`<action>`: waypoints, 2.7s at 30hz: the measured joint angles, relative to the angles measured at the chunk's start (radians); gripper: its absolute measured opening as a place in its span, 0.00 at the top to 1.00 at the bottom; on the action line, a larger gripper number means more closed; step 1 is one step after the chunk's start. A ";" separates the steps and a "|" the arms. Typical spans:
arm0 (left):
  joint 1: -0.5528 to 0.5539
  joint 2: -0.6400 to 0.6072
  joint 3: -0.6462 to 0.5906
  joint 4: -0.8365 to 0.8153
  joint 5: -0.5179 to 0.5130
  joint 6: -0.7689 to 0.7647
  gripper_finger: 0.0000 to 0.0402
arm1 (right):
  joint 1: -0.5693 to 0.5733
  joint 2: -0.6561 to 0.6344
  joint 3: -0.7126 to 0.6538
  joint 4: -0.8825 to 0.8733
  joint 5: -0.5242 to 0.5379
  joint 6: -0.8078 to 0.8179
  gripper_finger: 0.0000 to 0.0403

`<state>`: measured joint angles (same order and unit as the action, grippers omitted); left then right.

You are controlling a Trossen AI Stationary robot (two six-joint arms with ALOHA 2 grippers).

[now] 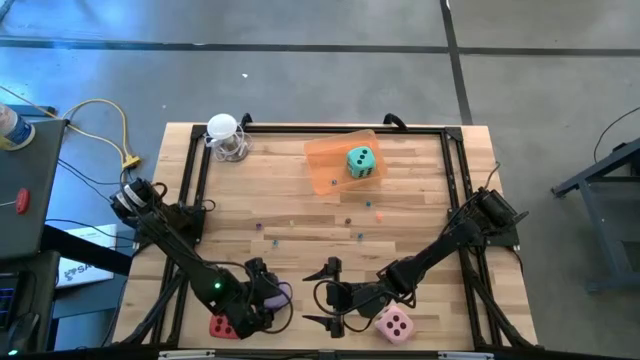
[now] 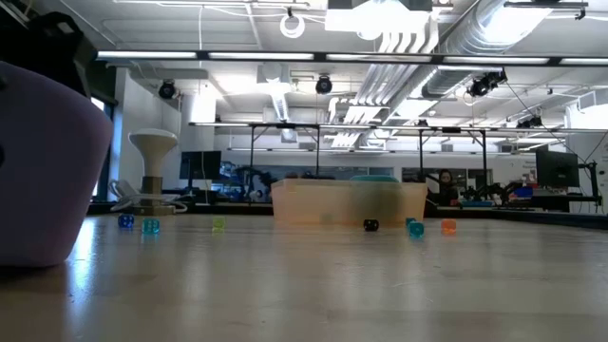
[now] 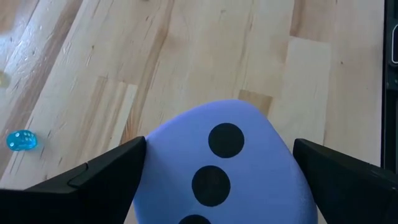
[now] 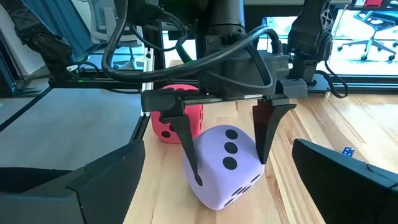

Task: Pick & Place Dice
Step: Put the purple die into the orange bin

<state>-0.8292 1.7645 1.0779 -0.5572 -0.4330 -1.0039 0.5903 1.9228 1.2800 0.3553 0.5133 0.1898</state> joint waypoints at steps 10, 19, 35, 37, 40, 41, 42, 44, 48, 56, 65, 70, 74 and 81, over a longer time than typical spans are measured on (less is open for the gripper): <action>-0.003 0.000 0.000 0.000 0.007 0.036 0.05 | 0.000 0.000 0.000 0.000 0.000 0.000 0.01; 0.010 0.000 0.000 0.012 0.028 0.134 0.17 | 0.000 0.000 0.000 0.000 0.000 0.000 0.01; 0.035 -0.103 -0.003 0.036 0.081 0.337 0.21 | 0.033 0.000 0.000 0.063 0.000 -0.010 0.01; 0.035 -0.130 -0.004 0.033 0.082 0.358 0.21 | 0.041 0.000 0.000 0.086 0.001 -0.025 0.01; 0.034 -0.159 -0.005 0.031 0.106 0.381 0.21 | 0.057 0.000 0.000 0.113 0.011 -0.043 0.01; 0.035 -0.165 -0.005 0.032 0.111 0.390 0.21 | 0.060 0.000 0.000 0.116 0.011 -0.048 0.01; 0.039 -0.168 -0.005 0.032 0.119 0.398 0.22 | 0.065 0.000 0.000 0.121 0.011 -0.057 0.01; 0.048 -0.170 -0.005 0.034 0.129 0.400 0.23 | 0.072 0.000 0.000 0.133 0.011 -0.063 0.01; 0.071 -0.172 -0.003 0.046 0.141 0.443 0.32 | 0.078 0.000 0.000 0.135 0.011 -0.063 0.01; 0.138 -0.176 0.002 0.026 0.188 0.455 0.63 | 0.085 0.000 0.000 0.133 0.012 -0.056 0.01; 0.141 -0.132 0.004 -0.011 0.192 0.455 0.85 | 0.092 0.000 0.000 0.135 0.012 -0.056 0.01; 0.125 -0.133 0.003 -0.002 0.187 0.482 0.86 | 0.090 0.000 0.000 0.135 0.012 -0.056 0.01; 0.120 -0.142 0.002 0.012 0.182 0.496 0.86 | 0.091 0.000 0.000 0.135 0.012 -0.056 0.01; 0.120 -0.180 0.037 0.000 0.163 0.581 0.87 | 0.090 0.000 0.000 0.135 0.012 -0.056 0.01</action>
<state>-0.7090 1.5846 1.1153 -0.5572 -0.2697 -0.4229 0.6808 1.9228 1.2800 0.4904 0.5254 0.1341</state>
